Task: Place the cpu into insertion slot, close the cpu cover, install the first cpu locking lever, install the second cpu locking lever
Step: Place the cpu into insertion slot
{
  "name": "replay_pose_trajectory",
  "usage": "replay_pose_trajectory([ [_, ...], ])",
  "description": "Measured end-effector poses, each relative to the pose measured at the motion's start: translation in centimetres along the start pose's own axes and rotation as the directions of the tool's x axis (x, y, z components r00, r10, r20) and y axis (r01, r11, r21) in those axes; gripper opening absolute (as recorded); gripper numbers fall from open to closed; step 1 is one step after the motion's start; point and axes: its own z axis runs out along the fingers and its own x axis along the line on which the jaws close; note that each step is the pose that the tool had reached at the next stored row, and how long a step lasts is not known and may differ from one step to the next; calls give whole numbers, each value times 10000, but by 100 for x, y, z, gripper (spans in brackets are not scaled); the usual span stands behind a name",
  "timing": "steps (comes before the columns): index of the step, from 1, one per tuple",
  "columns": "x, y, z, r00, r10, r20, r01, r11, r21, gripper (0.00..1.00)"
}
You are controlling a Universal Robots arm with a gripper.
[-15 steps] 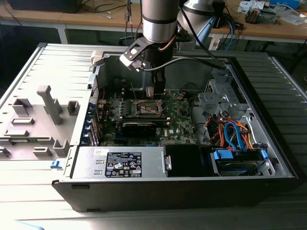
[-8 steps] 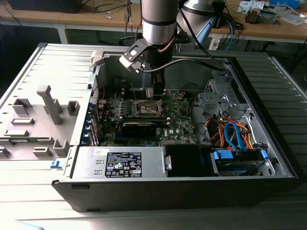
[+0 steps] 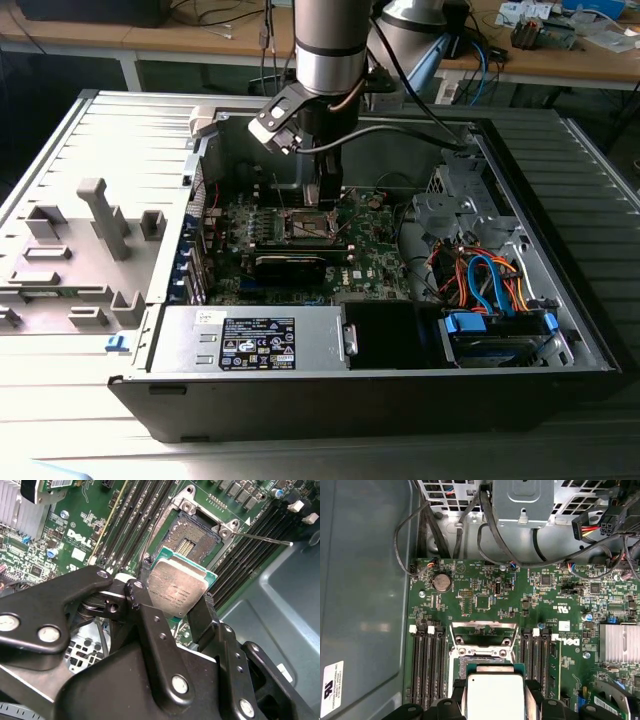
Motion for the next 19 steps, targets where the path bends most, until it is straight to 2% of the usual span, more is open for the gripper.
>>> replay_pose_trajectory([
  [7,1,-1,27,10000,2,-1,-2,10000,0,55],
  [9,2,-3,79,10000,2,0,-2,10000,0,55],
  [19,6,-5,104,10000,2,1,-2,10000,1,55],
])
